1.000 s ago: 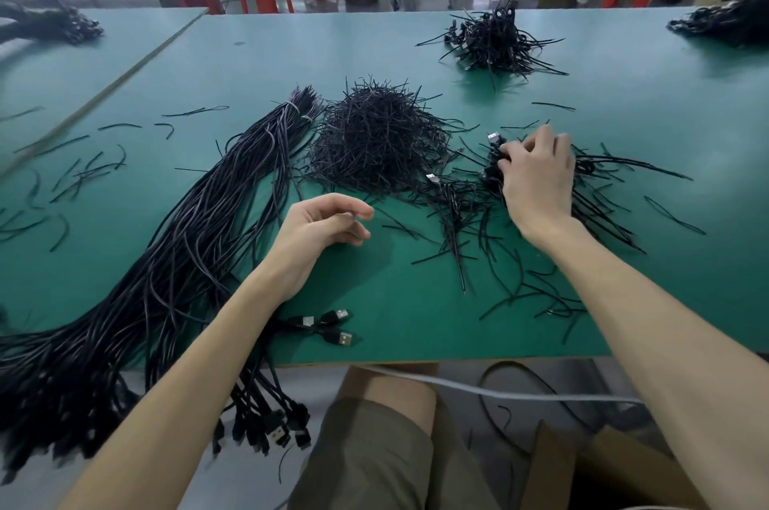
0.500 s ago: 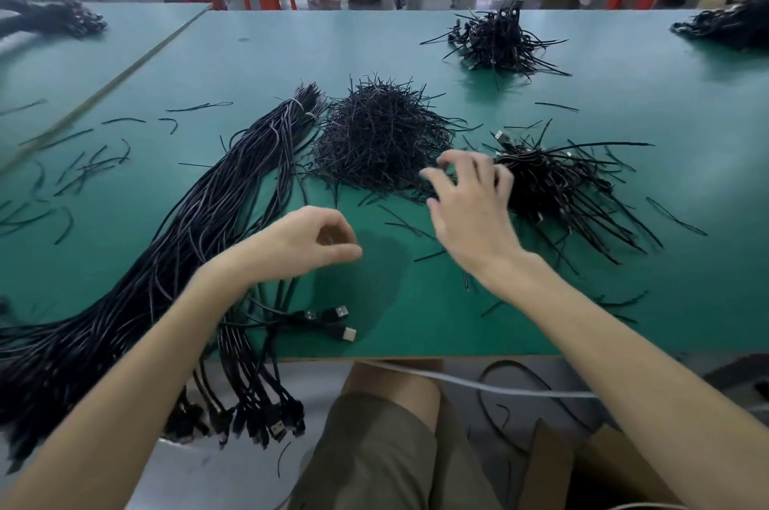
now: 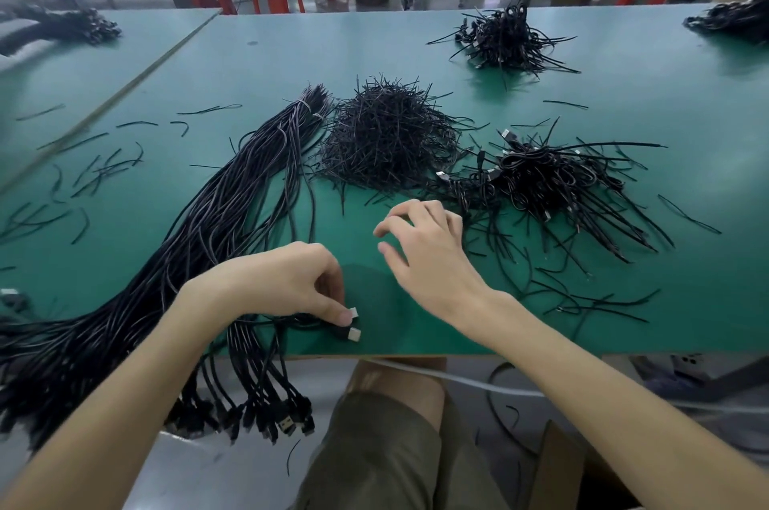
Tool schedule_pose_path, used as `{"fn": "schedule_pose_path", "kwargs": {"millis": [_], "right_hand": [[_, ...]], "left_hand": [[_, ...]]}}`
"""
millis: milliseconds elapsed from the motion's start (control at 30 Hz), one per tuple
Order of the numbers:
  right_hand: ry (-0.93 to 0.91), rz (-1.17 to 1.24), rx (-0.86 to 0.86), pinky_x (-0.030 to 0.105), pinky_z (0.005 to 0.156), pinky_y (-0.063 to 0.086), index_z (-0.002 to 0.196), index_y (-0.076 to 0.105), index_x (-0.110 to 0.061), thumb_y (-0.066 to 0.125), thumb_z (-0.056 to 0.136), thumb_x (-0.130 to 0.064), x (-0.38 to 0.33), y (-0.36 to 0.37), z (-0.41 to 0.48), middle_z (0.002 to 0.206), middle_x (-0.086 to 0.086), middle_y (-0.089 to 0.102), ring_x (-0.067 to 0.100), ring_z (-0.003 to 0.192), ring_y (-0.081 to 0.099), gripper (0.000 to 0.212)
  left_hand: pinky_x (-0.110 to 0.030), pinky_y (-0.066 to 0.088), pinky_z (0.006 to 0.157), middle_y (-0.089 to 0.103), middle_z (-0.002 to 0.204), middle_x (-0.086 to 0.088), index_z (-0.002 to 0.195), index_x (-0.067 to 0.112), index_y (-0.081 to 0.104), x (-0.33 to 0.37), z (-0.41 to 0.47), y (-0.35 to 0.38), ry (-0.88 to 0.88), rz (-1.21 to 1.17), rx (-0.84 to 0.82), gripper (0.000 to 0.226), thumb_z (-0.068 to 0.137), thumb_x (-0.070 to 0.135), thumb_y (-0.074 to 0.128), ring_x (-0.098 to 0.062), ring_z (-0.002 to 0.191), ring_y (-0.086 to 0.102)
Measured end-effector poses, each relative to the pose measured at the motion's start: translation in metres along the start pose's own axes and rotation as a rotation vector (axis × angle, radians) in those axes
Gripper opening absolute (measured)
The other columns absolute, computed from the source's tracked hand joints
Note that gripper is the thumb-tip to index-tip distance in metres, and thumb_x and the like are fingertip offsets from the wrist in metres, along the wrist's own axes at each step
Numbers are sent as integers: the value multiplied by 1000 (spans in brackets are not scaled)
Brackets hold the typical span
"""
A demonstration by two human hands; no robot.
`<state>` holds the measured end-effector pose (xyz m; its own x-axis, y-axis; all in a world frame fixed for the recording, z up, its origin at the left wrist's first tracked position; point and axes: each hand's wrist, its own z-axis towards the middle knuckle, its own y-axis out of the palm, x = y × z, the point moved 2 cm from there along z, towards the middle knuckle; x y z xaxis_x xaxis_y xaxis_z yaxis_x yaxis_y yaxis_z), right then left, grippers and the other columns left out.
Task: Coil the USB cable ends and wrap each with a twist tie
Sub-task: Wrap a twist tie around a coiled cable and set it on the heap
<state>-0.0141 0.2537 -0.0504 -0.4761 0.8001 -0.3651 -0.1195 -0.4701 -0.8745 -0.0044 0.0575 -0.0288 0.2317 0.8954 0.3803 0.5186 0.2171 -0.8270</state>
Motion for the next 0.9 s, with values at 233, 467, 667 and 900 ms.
{"fn": "schedule_pose_path", "kwargs": {"millis": [233,467,667,900], "right_hand": [[-19,59,-58,35,106,20,120,65,-23,53,103,-27,-9,8,-11,125,-6,52,17,126,36,22],[43,263,-47,33,103,27,117,67,-23,52,104,-23,-8,12,-16,117,-9,61,14,116,45,20],[263,824,9,41,79,55,99,70,-14,46,107,-35,-10,5,-12,90,-2,72,21,85,67,33],[300,800,97,21,63,49,82,66,-9,52,106,-30,2,1,-7,70,0,73,10,61,66,35]], "left_hand": [[-21,49,60,69,81,8,79,29,72,7,-1,3,46,54,33,24,82,51,79,-2,70,63],[-16,47,65,65,84,13,83,32,65,5,6,3,100,-47,315,20,84,49,76,3,79,61],[-21,51,71,62,90,11,86,28,65,14,11,-2,225,-318,646,16,86,32,81,-7,83,63],[-15,47,72,61,93,10,91,24,66,17,18,10,223,-390,700,12,90,32,75,-6,86,62]]}}
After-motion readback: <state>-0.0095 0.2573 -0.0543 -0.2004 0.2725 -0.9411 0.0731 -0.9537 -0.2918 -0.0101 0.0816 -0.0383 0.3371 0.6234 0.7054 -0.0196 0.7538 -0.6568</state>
